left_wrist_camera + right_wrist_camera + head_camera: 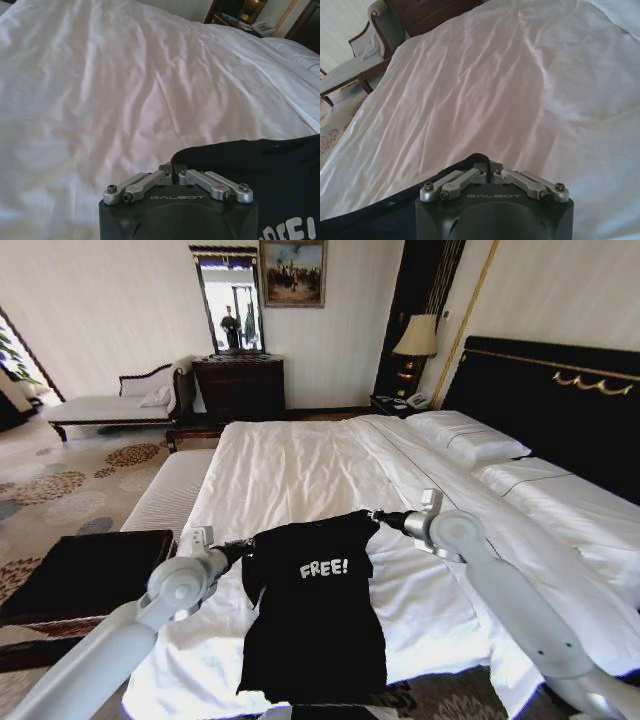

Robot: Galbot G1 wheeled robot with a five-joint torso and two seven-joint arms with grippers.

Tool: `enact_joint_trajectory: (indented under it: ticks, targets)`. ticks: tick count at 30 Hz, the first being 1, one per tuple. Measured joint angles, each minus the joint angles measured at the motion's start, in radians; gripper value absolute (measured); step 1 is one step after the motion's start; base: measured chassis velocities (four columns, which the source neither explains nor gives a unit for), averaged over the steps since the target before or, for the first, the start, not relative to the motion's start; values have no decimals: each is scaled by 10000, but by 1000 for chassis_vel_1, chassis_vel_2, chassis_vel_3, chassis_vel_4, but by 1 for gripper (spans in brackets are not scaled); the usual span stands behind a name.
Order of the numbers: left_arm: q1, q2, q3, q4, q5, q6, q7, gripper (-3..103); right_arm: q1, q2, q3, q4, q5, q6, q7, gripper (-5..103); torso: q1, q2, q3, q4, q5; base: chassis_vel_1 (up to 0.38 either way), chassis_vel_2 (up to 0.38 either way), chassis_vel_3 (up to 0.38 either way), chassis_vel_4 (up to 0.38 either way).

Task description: Fold the clothes on the bed and place them into the basket.

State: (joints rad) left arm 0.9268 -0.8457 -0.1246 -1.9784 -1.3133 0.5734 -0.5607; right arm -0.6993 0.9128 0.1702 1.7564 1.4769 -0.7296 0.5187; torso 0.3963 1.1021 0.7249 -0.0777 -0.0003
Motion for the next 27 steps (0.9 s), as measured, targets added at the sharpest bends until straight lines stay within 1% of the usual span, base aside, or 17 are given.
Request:
enact_joint_trajectory:
  ticks: [1, 2, 3, 5, 6, 8, 10, 12, 13, 14, 16, 19, 21, 22, 24, 27]
  targets:
    - [0, 0, 0, 0, 0, 0, 0, 0, 0, 0, 0, 0, 0, 0, 0, 1, 0, 0, 0, 0, 0, 0, 0, 0, 0]
    - [-194, -293, 161, 414, 224, -87, 146, 0, 138, 191, -158, -354, -251, 54, -143, 1, 0, 0, 0, 0, 2, 0, 0, 0, 0]
    - [-285, -422, 226, 593, 321, -123, 217, 0, 249, 316, -282, -631, -421, 108, -264, 1, -1, 0, 0, 0, 2, 0, 0, 0, 0]
    - [-971, -1105, 563, 1829, 908, -333, 553, 0, 658, 809, -750, -1736, -1158, 362, -729, 1, -2, 1, 0, -4, 2, 0, 0, 0, 0]
    - [-971, -1105, 563, 1829, 908, -333, 553, 0, 658, 809, -750, -1736, -1158, 362, -729, 1, -2, 1, 0, -4, 2, 0, 0, 0, 0]
    - [-1702, -1539, 797, 2933, 1331, -527, 774, 0, 1081, 1300, -1128, -2733, -1821, 646, -1131, 1, -1, 0, 0, -5, 1, 0, 0, 0, 0]
    - [-1831, -1605, 835, 3131, 1405, -567, 825, 0, 1148, 1388, -1191, -2898, -1934, 706, -1191, 1, -1, 0, 0, -4, 0, 0, 0, 0, 0]
    - [-2696, -1946, 1031, 4327, 1758, -750, 1071, 0, 1615, 2078, -1598, -3974, -2614, 1086, -1633, 1, 2, 0, 1, -2, 6, 0, 0, 0, 0]
    - [-2915, -2020, 1092, 4647, 1836, -792, 1162, 0, 1750, 2274, -1679, -4256, -2831, 1201, -1772, 1, 2, 0, 1, -1, 3, 0, 0, 0, 0]
    - [-2915, -2020, 1092, 4647, 1836, -792, 1162, 0, 1750, 2274, -1679, -4256, -2831, 1201, -1772, 1, 2, 0, 1, -1, 3, 0, 0, 0, 0]
    - [-3219, -2107, 1210, 5112, 1932, -856, 1306, 0, 1976, 2621, -1822, -4812, -3285, 1395, -2037, 1, 2, 0, 1, 1, 2, 0, 0, 0, 0]
    - [-3701, -2348, 1417, 6136, 2242, -1067, 1596, 0, 2521, 3294, -2063, -6187, -4018, 1798, -2505, 1, -2, 1, 0, -1, 0, 0, 0, 0, 0]
    - [-3748, -2383, 1426, 6235, 2269, -1085, 1617, 0, 2568, 3359, -2074, -6293, -4060, 1824, -2530, 1, -2, 1, 0, -1, 1, 0, 0, 0, 0]
    - [-3955, -2545, 1460, 6657, 2375, -1157, 1677, 0, 2852, 3593, -2116, -6882, -4261, 1975, -2623, 1, -2, 0, 0, -1, 2, 0, 0, 0, 0]
    - [-4229, -2745, 1541, 7090, 2499, -1227, 1716, 0, 3138, 3805, -2135, -7425, -4477, 2160, -2685, 1, 0, 0, 0, 1, 2, 0, 0, 0, 0]
    - [-4442, -2887, 1609, 7374, 2599, -1269, 1741, 0, 3329, 3898, -2125, -7763, -4580, 2288, -2721, 1, 0, 1, 0, -2, 2, 0, 0, 0, 0]
